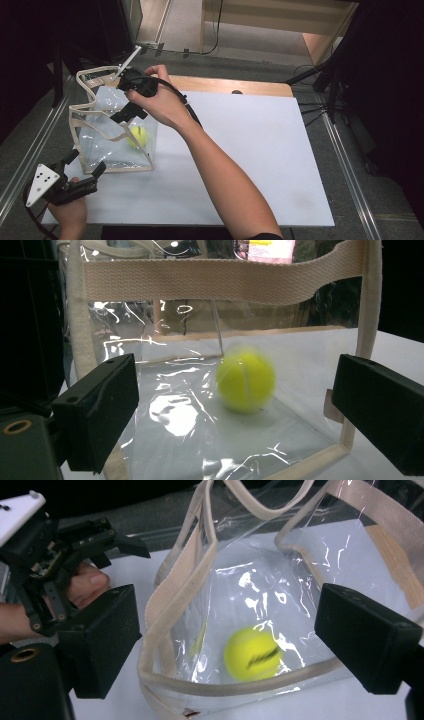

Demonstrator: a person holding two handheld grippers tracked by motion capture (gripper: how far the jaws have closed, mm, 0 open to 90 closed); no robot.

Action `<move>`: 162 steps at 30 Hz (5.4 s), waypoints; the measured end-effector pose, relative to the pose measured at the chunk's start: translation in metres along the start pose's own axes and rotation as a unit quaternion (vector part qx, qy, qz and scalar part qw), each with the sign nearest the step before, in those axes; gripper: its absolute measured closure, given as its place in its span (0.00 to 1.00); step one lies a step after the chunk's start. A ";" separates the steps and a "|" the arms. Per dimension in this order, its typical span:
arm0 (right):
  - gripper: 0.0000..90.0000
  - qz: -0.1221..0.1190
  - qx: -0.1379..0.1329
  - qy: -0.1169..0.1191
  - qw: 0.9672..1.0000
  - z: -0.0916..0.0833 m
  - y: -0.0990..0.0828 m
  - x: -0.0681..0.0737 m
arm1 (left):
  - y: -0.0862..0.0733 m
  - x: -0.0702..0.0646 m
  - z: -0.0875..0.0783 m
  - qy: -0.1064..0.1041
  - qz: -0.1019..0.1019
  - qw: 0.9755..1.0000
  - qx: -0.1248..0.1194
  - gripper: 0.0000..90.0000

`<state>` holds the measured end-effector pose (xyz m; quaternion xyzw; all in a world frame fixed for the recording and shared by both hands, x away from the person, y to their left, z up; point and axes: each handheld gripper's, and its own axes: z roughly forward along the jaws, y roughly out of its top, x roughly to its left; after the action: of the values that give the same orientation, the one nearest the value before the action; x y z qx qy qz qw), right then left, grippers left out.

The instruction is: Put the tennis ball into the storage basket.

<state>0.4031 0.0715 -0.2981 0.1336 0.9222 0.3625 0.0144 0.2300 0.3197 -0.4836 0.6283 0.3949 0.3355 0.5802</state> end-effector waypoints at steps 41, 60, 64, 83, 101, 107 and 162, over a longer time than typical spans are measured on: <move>0.00 0.038 -0.079 -0.059 0.994 0.005 -0.096 0.013 | 0.000 -0.001 0.001 0.000 0.007 1.000 0.005 0.06; 0.00 0.061 -0.103 -0.061 0.991 0.029 -0.143 0.019 | 0.000 -0.001 0.000 0.000 0.007 1.000 0.005 0.06; 0.00 0.070 -0.104 -0.065 0.990 0.034 -0.157 0.020 | 0.000 -0.001 0.001 -0.001 0.006 1.000 0.003 0.06; 0.00 0.095 -0.128 -0.086 0.983 0.033 -0.205 0.025 | 0.000 -0.001 0.001 -0.001 0.005 1.000 0.003 0.06; 0.00 0.116 -0.142 -0.109 0.977 0.014 -0.252 0.030 | 0.000 -0.002 0.001 0.000 0.008 1.000 0.006 0.06; 0.00 0.127 -0.143 -0.119 0.974 0.007 -0.267 0.032 | 0.000 -0.002 0.001 0.000 0.009 1.000 0.007 0.06; 0.00 0.207 -0.139 -0.202 0.947 -0.072 -0.383 0.049 | -0.001 -0.004 0.002 -0.001 0.011 1.000 0.010 0.06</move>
<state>0.2564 -0.2322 -0.4991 0.3883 0.7928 0.4473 0.1434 0.2298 0.3158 -0.4843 0.6387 0.3908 0.3378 0.5703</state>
